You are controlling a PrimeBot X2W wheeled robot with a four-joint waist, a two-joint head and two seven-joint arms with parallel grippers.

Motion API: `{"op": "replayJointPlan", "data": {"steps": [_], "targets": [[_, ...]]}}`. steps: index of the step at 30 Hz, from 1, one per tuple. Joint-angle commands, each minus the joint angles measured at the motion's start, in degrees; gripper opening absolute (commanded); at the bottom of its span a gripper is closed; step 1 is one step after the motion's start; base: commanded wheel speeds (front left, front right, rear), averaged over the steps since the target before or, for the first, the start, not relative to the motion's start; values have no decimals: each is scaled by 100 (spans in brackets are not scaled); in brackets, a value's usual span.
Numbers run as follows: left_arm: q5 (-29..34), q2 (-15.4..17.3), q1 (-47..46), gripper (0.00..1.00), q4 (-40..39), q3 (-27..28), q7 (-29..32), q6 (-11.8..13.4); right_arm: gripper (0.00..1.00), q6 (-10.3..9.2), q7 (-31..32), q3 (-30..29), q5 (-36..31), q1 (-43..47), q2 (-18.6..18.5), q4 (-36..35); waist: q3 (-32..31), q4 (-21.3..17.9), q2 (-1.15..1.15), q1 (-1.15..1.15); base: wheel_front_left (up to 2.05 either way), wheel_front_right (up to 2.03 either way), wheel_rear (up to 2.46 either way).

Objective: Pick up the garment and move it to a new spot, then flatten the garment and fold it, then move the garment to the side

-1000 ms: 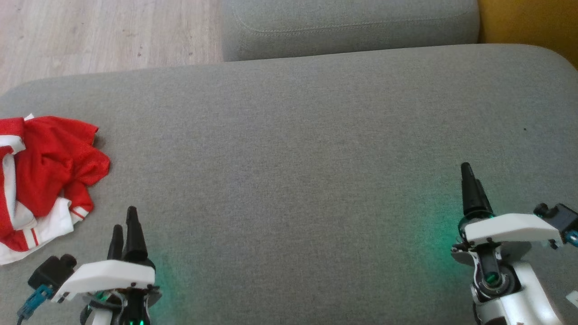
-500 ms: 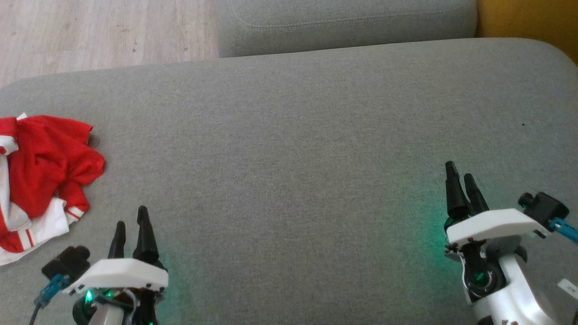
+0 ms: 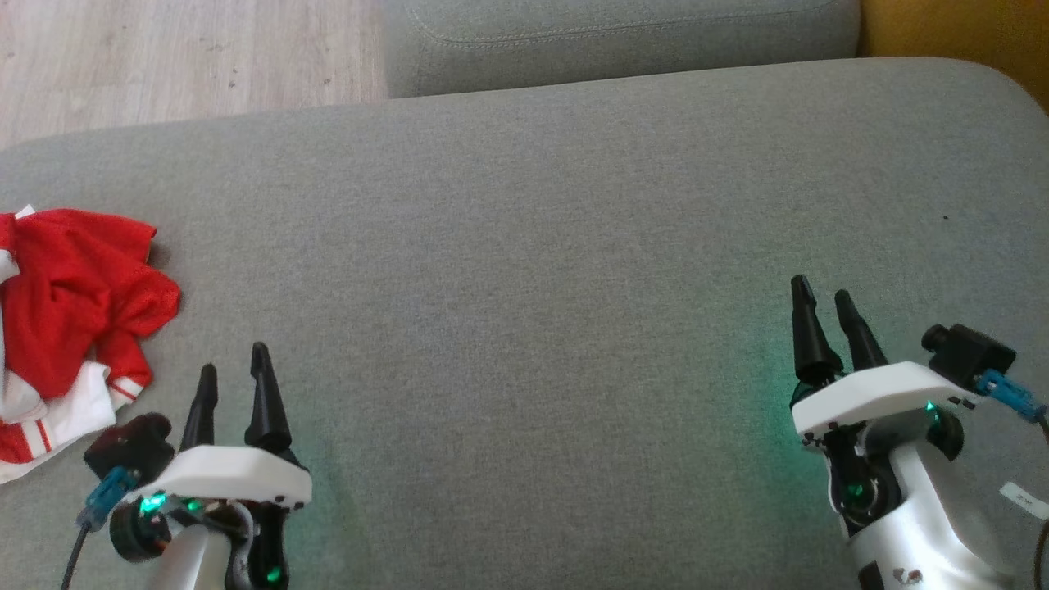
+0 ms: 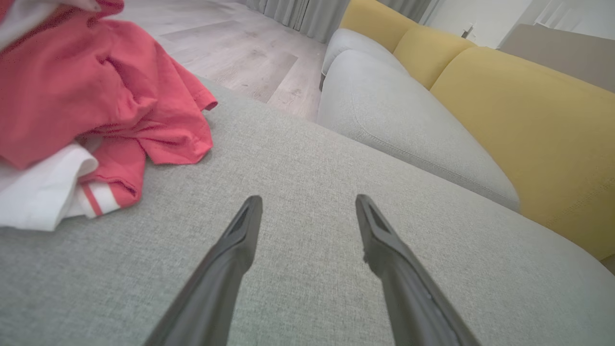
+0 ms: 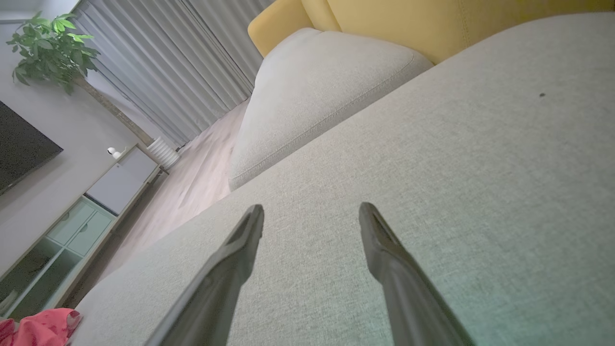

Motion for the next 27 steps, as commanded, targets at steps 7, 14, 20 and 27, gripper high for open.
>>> {"op": "replayJointPlan", "data": {"steps": [7, 14, 20, 27], "targets": [[578, 201, -300, 100, -327, 108, -181, 187, 100, -3, -196, -39, -653, -363, 13, -402, 26, -19, 0, -1, 0, 0, 0], [1075, 236, -307, 100, -366, 96, -300, 330, 100, -3, -314, -104, -1238, -338, 83, -608, 44, -32, 0, -1, 0, 0, 0], [1502, 273, -296, 100, -368, 70, -402, 415, 100, -3, -415, -61, -1720, -372, 126, -590, 57, -64, 0, -1, 0, 0, 0], [2063, 297, -288, 100, -313, 34, -538, 510, 100, -4, -550, -39, -2353, -455, 151, -442, 58, -94, 0, -1, 0, 0, 0]]}}
